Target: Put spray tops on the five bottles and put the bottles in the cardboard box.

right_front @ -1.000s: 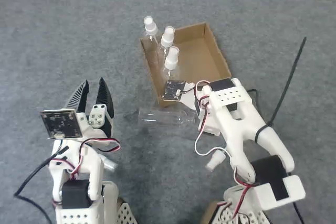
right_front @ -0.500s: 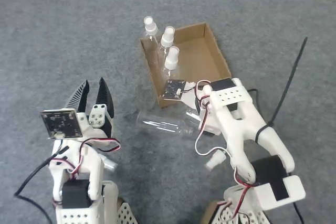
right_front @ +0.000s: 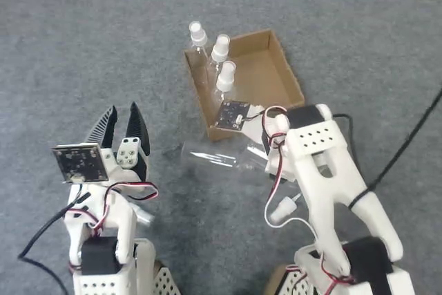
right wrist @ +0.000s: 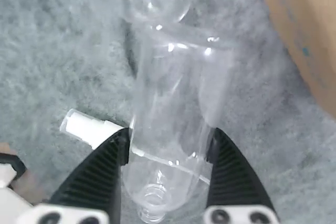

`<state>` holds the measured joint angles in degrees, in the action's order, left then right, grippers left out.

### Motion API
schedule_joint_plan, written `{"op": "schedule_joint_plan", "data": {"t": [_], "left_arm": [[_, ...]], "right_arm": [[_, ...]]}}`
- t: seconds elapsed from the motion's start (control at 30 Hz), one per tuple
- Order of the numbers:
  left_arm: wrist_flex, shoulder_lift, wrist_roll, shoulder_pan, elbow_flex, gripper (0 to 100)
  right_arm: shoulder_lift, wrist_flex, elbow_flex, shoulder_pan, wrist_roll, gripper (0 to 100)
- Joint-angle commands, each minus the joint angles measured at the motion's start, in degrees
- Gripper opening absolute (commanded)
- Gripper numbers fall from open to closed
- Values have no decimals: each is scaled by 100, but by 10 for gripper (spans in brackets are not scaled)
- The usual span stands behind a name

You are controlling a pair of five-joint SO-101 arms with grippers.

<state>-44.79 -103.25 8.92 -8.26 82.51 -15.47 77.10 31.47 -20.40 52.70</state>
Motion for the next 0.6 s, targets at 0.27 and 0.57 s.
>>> {"op": "schedule_joint_plan", "data": {"t": [0.27,0.57], "left_arm": [[202,-88,-62,-35,-31,111],[202,-88,-62,-35,-31,111]], "right_arm": [[-541,312,-325,40,-484,56],[-541,629,-325,66,-976,56]]}}
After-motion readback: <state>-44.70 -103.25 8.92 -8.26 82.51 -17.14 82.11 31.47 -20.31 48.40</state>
